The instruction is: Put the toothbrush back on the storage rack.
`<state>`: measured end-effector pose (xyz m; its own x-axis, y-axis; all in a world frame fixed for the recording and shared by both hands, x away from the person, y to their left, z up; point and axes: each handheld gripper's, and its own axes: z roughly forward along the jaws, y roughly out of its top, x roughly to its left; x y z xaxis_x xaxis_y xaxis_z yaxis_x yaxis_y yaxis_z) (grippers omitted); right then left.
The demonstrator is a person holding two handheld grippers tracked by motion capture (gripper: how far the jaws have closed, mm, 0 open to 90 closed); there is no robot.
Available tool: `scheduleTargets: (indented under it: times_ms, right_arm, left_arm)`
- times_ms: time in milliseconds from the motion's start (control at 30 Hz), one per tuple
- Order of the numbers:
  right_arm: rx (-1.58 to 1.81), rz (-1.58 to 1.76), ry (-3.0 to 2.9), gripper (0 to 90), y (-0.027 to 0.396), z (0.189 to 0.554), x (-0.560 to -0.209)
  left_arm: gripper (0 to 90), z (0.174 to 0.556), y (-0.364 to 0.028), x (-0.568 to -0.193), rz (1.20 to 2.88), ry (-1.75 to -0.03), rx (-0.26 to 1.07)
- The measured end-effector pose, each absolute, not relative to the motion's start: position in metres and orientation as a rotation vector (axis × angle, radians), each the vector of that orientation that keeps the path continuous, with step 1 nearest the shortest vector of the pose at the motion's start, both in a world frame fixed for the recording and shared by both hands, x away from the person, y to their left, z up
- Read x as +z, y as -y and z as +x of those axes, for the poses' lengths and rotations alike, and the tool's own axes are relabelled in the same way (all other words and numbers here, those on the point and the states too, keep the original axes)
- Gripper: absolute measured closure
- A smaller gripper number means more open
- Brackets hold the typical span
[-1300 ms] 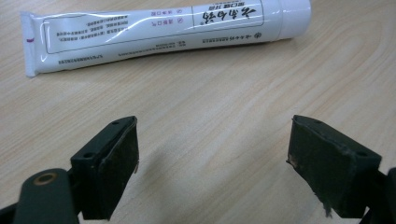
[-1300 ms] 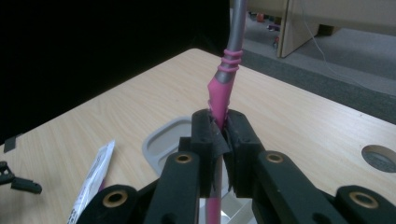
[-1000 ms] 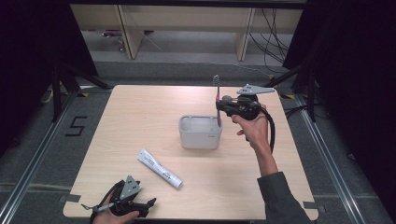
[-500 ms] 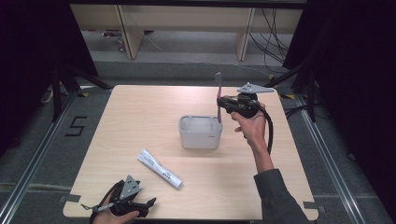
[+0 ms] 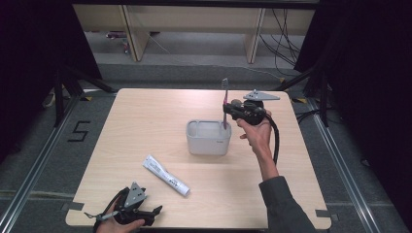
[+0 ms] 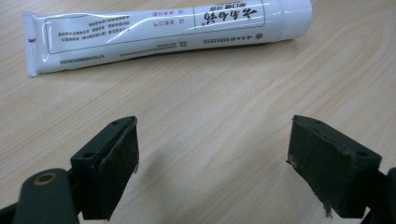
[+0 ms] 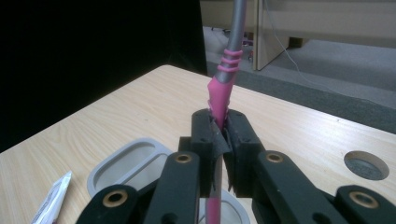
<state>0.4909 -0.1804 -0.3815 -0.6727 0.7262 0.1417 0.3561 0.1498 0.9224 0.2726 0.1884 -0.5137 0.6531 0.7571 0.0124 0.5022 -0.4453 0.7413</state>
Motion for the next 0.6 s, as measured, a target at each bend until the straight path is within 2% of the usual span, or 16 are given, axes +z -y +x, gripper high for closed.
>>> scheduleTargets:
  times_ms: [600]
  right_arm:
    - [1.541,1.088,-2.095,83.3,0.181,0.489,-0.41]
  left_arm:
    - [15.8,0.273,-0.188,-0.514,2.138,-0.972,0.446]
